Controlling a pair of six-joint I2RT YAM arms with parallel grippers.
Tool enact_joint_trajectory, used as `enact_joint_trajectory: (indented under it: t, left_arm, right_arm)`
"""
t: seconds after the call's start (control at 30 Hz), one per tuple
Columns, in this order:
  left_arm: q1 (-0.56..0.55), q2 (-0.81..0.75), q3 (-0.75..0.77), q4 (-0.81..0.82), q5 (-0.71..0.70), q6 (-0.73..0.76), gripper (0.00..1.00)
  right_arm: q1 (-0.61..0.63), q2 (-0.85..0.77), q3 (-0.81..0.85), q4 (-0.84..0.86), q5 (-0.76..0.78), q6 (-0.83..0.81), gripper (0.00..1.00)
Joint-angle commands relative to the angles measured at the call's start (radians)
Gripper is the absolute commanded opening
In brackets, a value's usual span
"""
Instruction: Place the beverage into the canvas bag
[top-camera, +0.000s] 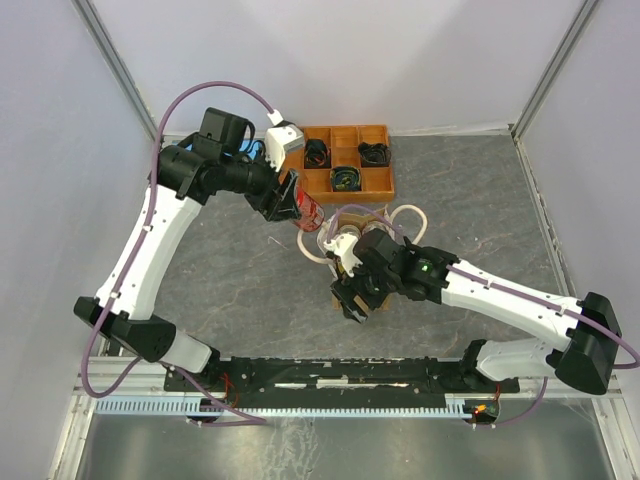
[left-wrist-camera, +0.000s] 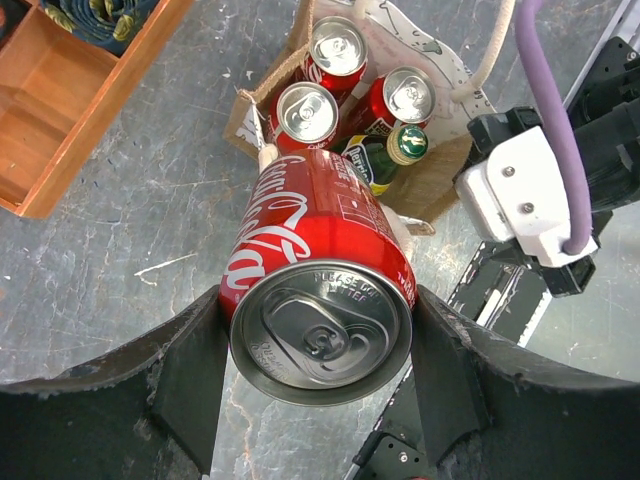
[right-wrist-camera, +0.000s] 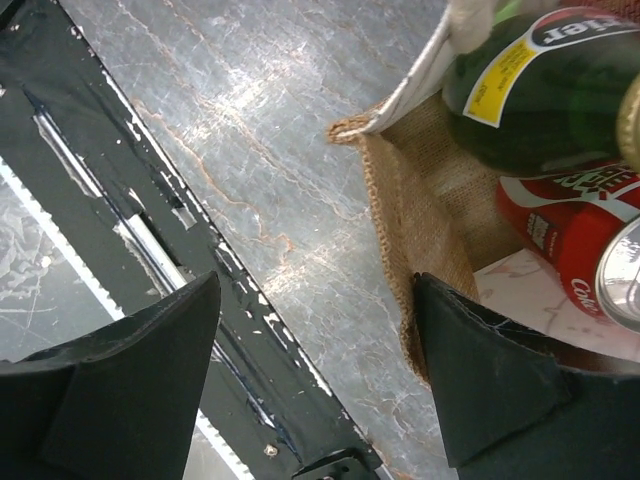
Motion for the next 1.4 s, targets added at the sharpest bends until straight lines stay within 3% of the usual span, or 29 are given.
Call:
enact_joint_trajectory:
  t: [0.0, 0.2, 0.43, 0.73, 1.0, 1.37]
  left_arm:
    - [0.004, 0.010, 0.061, 0.098, 0.064, 0.025, 0.03]
    - [0.004, 0.032, 0.064, 0.105, 0.080, 0.040, 0.03]
    - [-0.016, 0.063, 0.124, 0.154, 0.114, 0.047, 0.03]
    - [-0.147, 0.119, 0.136, 0.254, 0.066, 0.052, 0.03]
    - [-0.309, 0.165, 0.048, 0.401, -0.064, 0.051, 0.03]
    - [-0.418, 0.217, -0.021, 0.463, -0.166, 0.116, 0.03]
  right_arm:
    - [0.010, -0.015, 0.011, -0.064, -0.087, 0.025, 0.85]
    - [0.010, 0.008, 0.044, -0.115, -0.092, 0.014, 0.84]
    - [0.009, -0.085, 0.097, 0.005, 0.195, 0.039, 0.99]
    - [0.009, -0.213, 0.285, 0.019, 0.488, 0.049, 0.99]
    - [0.010, -0.461, 0.305, -0.051, 0.740, 0.134, 0.99]
    - [0.009, -0.556, 0.305, -0.178, 0.796, 0.206, 0.99]
